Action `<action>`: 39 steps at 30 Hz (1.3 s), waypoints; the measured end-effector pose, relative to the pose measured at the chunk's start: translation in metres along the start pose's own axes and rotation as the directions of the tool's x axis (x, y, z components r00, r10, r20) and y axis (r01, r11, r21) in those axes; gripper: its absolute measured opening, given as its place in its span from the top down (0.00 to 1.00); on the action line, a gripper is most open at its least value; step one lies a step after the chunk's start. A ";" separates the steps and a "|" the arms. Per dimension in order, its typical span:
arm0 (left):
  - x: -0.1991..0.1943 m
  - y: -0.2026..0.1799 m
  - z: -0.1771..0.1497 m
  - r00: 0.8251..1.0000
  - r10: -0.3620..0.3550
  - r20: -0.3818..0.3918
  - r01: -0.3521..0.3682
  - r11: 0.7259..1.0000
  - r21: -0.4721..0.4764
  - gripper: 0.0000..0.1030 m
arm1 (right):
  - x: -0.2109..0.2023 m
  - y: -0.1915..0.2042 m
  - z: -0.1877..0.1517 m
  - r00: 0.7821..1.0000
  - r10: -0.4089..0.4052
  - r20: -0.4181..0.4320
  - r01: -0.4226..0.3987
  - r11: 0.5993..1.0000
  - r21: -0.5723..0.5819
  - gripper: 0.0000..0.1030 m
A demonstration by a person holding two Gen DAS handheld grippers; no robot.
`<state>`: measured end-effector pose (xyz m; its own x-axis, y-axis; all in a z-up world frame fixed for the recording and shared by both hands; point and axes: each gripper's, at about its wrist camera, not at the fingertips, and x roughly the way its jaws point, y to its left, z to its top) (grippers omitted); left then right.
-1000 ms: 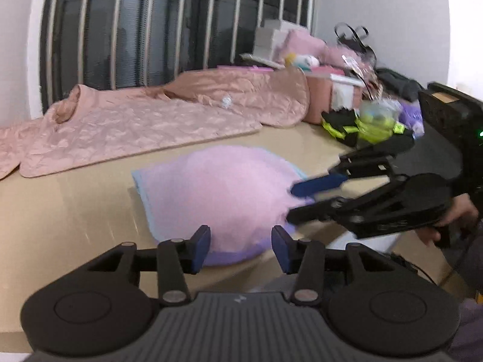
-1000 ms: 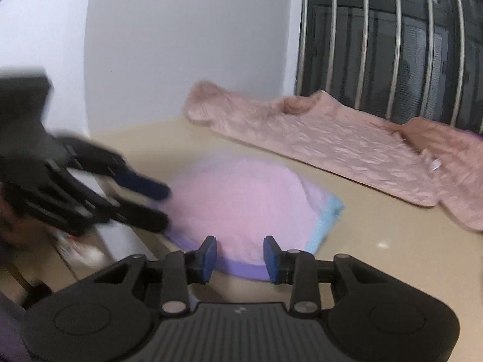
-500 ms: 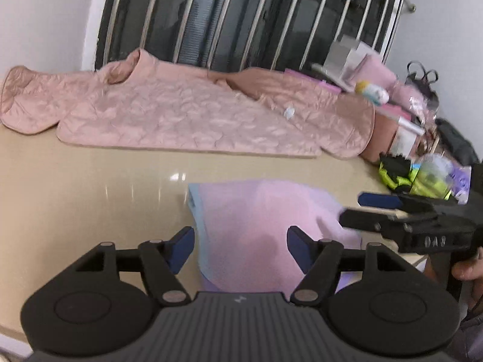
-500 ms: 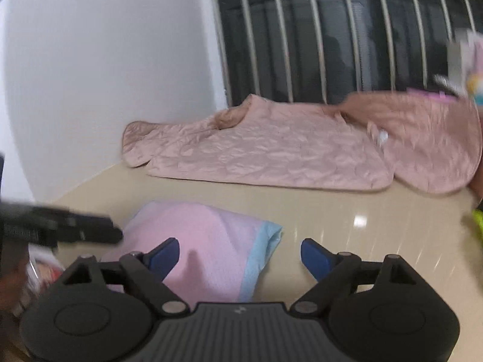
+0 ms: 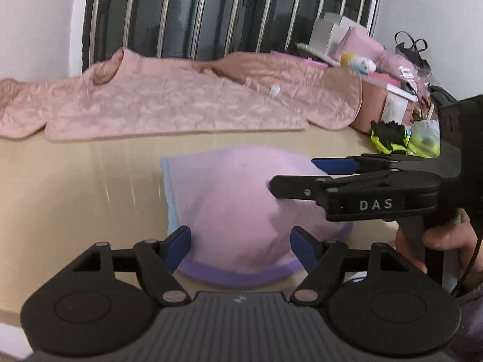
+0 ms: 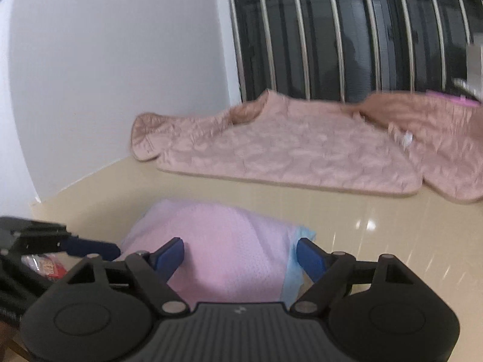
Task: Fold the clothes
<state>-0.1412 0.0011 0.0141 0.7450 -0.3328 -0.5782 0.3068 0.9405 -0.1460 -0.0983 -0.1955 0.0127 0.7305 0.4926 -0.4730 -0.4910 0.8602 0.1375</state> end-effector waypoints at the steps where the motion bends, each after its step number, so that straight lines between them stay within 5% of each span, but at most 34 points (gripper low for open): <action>1: 0.001 -0.001 -0.003 1.000 0.002 -0.004 -0.002 1.000 0.006 0.28 | 0.003 -0.001 -0.002 1.000 0.007 -0.012 -0.007 1.000 0.010 0.21; 8: 0.004 -0.005 -0.009 1.000 0.015 0.011 -0.016 0.998 0.059 0.29 | 0.007 0.003 -0.016 0.999 0.013 -0.030 -0.012 1.000 0.027 0.24; 13: 0.003 -0.003 -0.010 0.999 0.024 0.027 -0.026 0.998 0.060 0.57 | 0.003 0.010 -0.020 1.000 0.005 -0.028 -0.005 1.000 0.020 0.42; 18: 0.004 0.001 -0.012 0.998 0.025 0.059 -0.026 0.999 0.024 0.75 | 0.002 0.018 -0.026 1.000 -0.030 -0.001 0.030 1.000 -0.005 0.42; 20: 0.004 -0.001 -0.012 0.998 0.019 0.058 -0.020 1.000 0.014 0.85 | 0.001 0.020 -0.025 1.000 -0.020 -0.002 0.020 1.000 -0.011 0.60; 21: 0.003 -0.002 -0.012 0.998 0.017 0.057 -0.017 1.000 0.010 0.87 | 0.000 0.019 -0.025 1.000 0.009 -0.003 -0.009 1.000 0.016 0.78; 29: -0.016 -0.017 0.005 0.989 0.042 0.143 -0.053 0.996 0.069 0.90 | -0.019 0.037 -0.018 0.997 -0.037 0.070 0.036 0.999 0.002 0.87; 39: -0.019 -0.029 0.093 0.948 -0.012 0.319 -0.061 0.974 0.217 0.90 | -0.042 0.023 0.067 0.963 -0.113 0.245 0.143 0.984 -0.108 0.87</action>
<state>-0.1089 -0.0268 0.1043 0.8912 -0.3485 -0.2903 0.3823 0.9216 0.0671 -0.1087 -0.1872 0.0939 0.8753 0.4091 -0.2576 -0.4296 0.9026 -0.0263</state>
